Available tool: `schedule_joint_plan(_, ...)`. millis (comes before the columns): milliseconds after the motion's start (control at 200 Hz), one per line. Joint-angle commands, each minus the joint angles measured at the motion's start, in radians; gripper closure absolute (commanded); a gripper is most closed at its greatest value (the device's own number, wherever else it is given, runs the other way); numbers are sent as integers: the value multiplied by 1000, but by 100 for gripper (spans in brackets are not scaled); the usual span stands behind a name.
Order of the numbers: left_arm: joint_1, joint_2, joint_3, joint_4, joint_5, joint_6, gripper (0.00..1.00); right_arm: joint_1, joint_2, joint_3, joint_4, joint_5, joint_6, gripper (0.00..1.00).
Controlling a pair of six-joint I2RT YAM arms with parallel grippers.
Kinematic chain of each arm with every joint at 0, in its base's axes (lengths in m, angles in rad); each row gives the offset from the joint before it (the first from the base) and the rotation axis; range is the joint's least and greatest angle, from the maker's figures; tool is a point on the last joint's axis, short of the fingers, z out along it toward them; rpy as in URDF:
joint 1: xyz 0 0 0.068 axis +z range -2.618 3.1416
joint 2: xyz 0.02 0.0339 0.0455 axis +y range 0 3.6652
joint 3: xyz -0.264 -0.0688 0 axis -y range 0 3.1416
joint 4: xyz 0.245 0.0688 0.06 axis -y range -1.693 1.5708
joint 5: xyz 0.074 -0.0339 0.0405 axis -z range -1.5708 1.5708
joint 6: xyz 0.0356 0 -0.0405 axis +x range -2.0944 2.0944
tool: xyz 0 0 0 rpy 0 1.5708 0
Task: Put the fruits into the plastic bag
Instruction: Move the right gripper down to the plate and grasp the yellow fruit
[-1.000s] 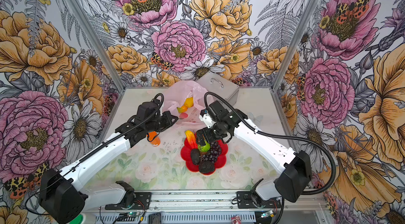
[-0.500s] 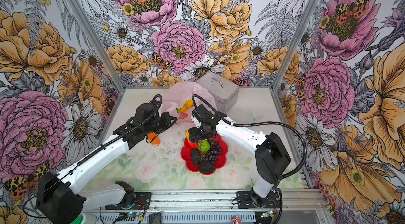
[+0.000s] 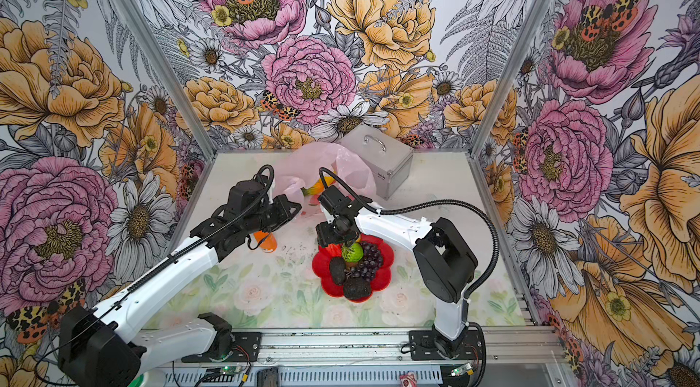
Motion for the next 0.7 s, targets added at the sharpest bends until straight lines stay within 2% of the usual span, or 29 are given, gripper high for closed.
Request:
schedule_joint_plan(0,11,-28,-17,2,23,-14,100,6,33,32,20,12,24,36)
schedule_joint_plan(295,25,-18,-15,2,35,-11,100,6,67,30,19,36,27,39)
schedule_joint_plan(580,30,15,6,5,50,-7,100,5,87,36,20,39,24,59)
schedule_joint_plan(695,29,30,17,9,54,-9,100,5,75,37,20,46,13,63)
